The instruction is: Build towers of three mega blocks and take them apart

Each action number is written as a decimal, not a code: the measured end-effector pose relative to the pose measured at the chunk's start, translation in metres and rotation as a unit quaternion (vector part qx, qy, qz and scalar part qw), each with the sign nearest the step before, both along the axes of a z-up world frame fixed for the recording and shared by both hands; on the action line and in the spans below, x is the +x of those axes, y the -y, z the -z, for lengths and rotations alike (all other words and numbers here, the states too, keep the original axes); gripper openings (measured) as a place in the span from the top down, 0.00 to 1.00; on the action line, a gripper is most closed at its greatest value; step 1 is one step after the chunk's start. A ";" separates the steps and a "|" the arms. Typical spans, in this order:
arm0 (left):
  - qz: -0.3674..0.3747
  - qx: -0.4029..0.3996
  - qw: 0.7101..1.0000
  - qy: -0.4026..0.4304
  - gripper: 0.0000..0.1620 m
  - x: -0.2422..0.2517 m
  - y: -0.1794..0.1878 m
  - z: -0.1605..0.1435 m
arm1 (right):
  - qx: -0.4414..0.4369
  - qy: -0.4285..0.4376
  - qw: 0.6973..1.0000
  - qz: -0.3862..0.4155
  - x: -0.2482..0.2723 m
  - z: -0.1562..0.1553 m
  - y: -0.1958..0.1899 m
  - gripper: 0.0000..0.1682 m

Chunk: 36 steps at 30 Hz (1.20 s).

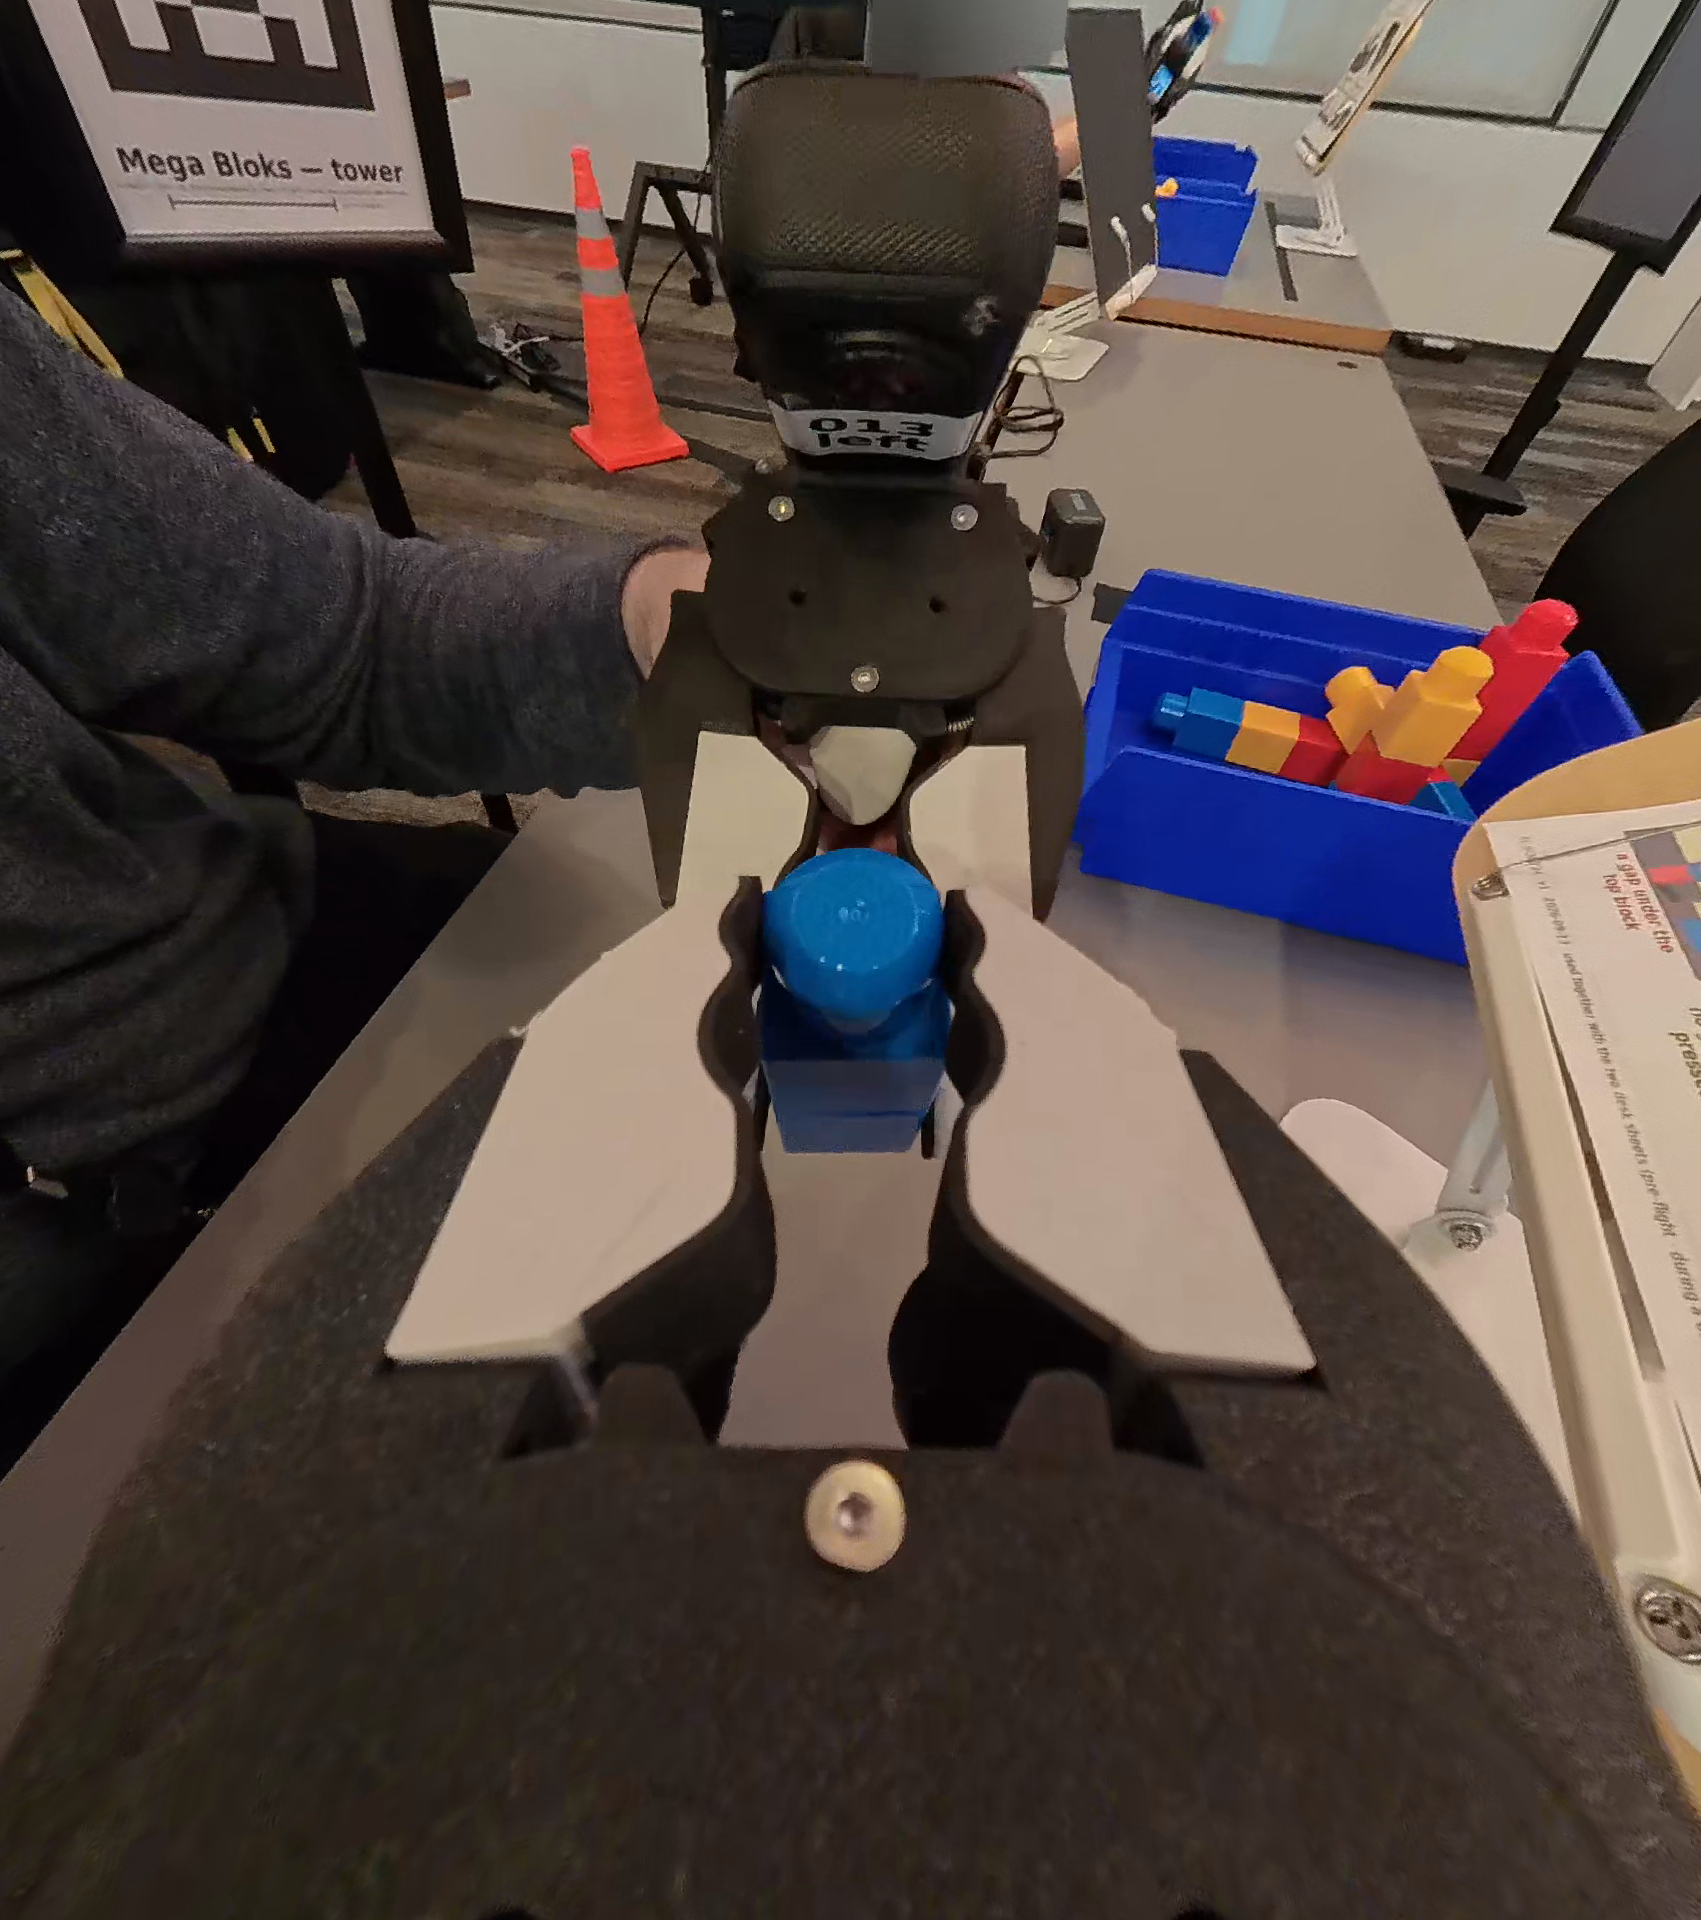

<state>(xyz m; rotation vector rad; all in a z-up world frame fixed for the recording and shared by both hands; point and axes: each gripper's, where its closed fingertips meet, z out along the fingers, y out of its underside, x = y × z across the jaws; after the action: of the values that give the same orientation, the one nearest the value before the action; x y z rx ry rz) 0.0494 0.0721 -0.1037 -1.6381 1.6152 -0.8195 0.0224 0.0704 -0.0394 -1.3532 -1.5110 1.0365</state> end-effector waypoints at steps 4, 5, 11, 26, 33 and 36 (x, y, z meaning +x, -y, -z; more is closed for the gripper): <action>-0.001 -0.009 1.000 0.011 0.77 0.000 0.001 -0.005 | 0.014 -0.002 1.000 0.011 0.000 -0.005 0.000 0.81; 0.002 -0.016 1.000 0.013 0.77 0.000 0.003 -0.006 | 0.015 -0.003 1.000 0.011 0.000 -0.007 0.001 0.81; -0.019 0.006 0.999 -0.036 0.78 -0.011 -0.003 0.002 | 0.008 -0.070 0.997 0.022 0.007 -0.033 0.000 0.81; -0.015 0.002 0.998 -0.067 0.78 -0.008 0.004 0.038 | -0.016 0.064 0.887 0.456 0.248 0.022 -0.131 0.81; -0.020 -0.003 0.999 -0.043 0.78 -0.001 -0.001 0.028 | -0.096 0.100 0.830 0.540 0.314 0.070 -0.149 0.67; -0.017 -0.006 0.999 -0.036 0.78 0.003 0.000 0.025 | -0.059 0.099 0.847 0.519 0.291 0.052 -0.145 0.68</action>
<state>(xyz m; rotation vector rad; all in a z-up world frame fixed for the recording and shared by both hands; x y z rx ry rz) 0.0520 0.0717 -0.1290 -1.7158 1.6306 -0.7613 0.3138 0.2154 -0.0917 -2.0400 -0.6053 0.2812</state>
